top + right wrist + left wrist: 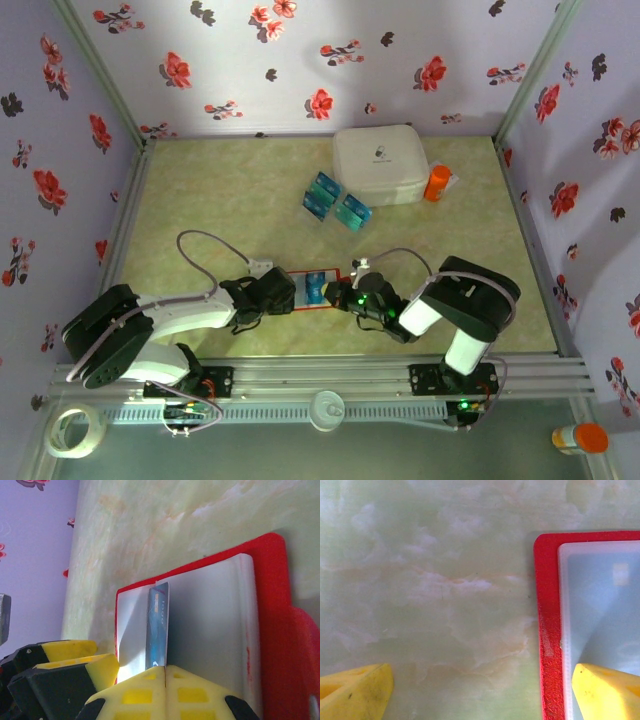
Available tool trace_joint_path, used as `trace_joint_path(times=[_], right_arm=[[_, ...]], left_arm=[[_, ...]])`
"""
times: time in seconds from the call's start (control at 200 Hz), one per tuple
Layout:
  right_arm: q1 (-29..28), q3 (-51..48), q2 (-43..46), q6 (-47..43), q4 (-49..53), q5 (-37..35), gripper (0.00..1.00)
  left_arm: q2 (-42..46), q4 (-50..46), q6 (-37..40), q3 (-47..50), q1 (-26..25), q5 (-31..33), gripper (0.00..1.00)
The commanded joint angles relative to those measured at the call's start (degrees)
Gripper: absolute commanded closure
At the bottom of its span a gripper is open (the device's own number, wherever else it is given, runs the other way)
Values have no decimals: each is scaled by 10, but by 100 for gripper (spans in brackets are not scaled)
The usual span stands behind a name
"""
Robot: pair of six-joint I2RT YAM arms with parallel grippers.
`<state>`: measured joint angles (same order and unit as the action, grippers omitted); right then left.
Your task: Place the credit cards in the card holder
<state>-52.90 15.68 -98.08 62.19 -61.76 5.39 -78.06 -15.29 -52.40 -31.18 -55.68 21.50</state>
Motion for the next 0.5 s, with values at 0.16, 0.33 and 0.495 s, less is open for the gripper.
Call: trace_joint_path(times=[0.16, 0.33, 0.495], right_arm=[[-11, -10, 13, 0, 52, -28, 100], [-15, -6, 10, -1, 60, -22, 100], [-18, -3, 8, 3, 63, -20, 100]], left_arm=[[-26, 9, -13, 14, -6, -27, 7], [-26, 9, -13, 14, -7, -28, 7], [-27, 9, -14, 15, -6, -27, 7]])
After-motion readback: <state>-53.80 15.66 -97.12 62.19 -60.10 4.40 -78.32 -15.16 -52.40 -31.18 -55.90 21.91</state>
